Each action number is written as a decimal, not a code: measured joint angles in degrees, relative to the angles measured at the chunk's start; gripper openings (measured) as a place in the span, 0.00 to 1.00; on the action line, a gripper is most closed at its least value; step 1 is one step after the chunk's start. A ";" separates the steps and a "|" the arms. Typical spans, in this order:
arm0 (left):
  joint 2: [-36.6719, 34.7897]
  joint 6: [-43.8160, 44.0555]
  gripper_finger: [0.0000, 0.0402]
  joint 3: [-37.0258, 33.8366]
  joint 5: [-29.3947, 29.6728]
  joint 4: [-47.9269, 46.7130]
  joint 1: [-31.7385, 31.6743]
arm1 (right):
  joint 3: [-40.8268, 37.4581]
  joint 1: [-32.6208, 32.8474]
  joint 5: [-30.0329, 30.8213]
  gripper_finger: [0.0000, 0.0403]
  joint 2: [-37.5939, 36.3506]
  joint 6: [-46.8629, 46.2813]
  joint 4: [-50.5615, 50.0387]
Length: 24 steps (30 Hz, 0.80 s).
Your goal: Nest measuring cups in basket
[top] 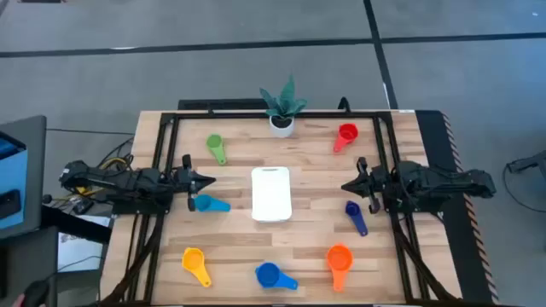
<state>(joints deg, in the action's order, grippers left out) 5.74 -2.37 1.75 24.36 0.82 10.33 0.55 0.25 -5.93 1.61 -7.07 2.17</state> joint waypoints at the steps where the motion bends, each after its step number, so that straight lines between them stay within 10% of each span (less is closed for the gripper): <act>1: 0.00 0.00 0.00 0.01 0.00 0.00 -0.01 | 0.01 0.00 0.00 0.09 0.00 -0.01 -0.01; 24: 0.00 0.02 0.00 0.01 0.00 0.00 -0.02 | 0.01 -0.01 0.00 0.08 -0.01 0.00 0.00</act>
<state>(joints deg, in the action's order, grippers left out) 5.74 -2.35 1.76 24.36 0.82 10.31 0.56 0.24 -5.93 1.60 -7.07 2.17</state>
